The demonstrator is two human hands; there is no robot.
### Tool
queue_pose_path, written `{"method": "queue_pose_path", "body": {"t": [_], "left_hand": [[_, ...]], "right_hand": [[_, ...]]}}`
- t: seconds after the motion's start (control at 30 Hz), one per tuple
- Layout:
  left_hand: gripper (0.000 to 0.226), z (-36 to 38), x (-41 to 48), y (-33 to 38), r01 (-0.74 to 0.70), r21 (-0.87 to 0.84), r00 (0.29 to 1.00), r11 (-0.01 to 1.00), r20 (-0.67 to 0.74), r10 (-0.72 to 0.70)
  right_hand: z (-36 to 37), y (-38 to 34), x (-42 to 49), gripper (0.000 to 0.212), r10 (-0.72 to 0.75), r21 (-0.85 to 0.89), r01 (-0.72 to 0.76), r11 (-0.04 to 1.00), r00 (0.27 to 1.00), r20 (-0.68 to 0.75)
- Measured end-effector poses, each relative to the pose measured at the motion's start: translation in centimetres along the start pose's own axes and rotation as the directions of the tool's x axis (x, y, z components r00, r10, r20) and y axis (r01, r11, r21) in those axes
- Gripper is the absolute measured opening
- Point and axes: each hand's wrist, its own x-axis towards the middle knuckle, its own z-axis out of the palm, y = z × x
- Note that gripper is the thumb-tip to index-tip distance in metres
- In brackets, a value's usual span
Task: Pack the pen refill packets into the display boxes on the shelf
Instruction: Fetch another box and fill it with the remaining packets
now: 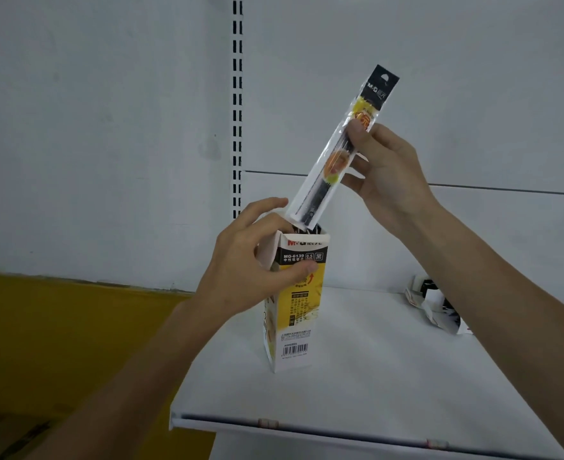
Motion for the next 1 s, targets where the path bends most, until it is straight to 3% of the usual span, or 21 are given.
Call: {"method": "queue_pose_path", "body": {"t": [0.17, 0.3, 0.4, 0.53, 0.7, 0.8, 0.87, 0.93, 1.0], "left_hand": [[0.043, -0.2, 0.2, -0.3, 0.069, -0.019, 0.997, 0.997, 0.043, -0.069], [0.053, -0.1, 0.4, -0.4, 0.091, -0.01, 0.995, 0.996, 0.051, -0.091], [0.051, -0.1, 0.4, -0.3, 0.096, -0.015, 0.994, 0.995, 0.052, -0.095], [0.044, 0.1, 0.6, -0.1, 0.101, -0.003, 0.991, 0.995, 0.083, -0.1], [0.051, 0.5, 0.5, -0.4, 0.101, -0.029, 0.993, 0.994, 0.06, -0.099], [0.051, 0.5, 0.3, -0.5, 0.125, -0.055, 0.99, 0.991, 0.069, -0.121], [0.067, 0.5, 0.3, -0.4, 0.186, -0.085, 0.98, 0.979, 0.087, -0.179], [0.082, 0.6, 0.3, -0.3, 0.236, -0.143, 0.97, 0.961, 0.091, -0.224], [0.086, 0.6, 0.1, -0.2, 0.251, -0.195, 0.968, 0.948, 0.077, -0.24]], "right_hand": [[-0.1, 0.5, -0.6, 0.012, -0.048, -0.083, 0.053, 0.995, 0.997, 0.056], [0.0, 0.8, -1.2, 0.009, -0.037, -0.106, 0.06, 0.992, 0.978, 0.207], [-0.4, 0.1, -1.2, 0.012, -0.03, -0.118, 0.068, 0.991, 0.954, 0.298], [-1.1, -0.4, -1.0, 0.016, -0.043, -0.13, 0.087, 0.988, 0.949, 0.312], [0.0, 2.2, -2.6, 0.007, 0.115, -0.449, 0.159, 0.879, 0.845, 0.523], [-0.2, 3.2, -3.1, 0.017, 0.091, -0.421, 0.125, 0.899, 0.885, 0.456], [-0.4, 2.5, -2.6, 0.019, 0.015, -0.35, 0.124, 0.929, 0.929, 0.369], [-0.4, 1.6, -2.1, 0.012, -0.02, -0.282, 0.115, 0.952, 0.948, 0.318], [-0.2, 1.4, -2.2, 0.004, 0.012, -0.349, 0.116, 0.93, 0.939, 0.344]]}}
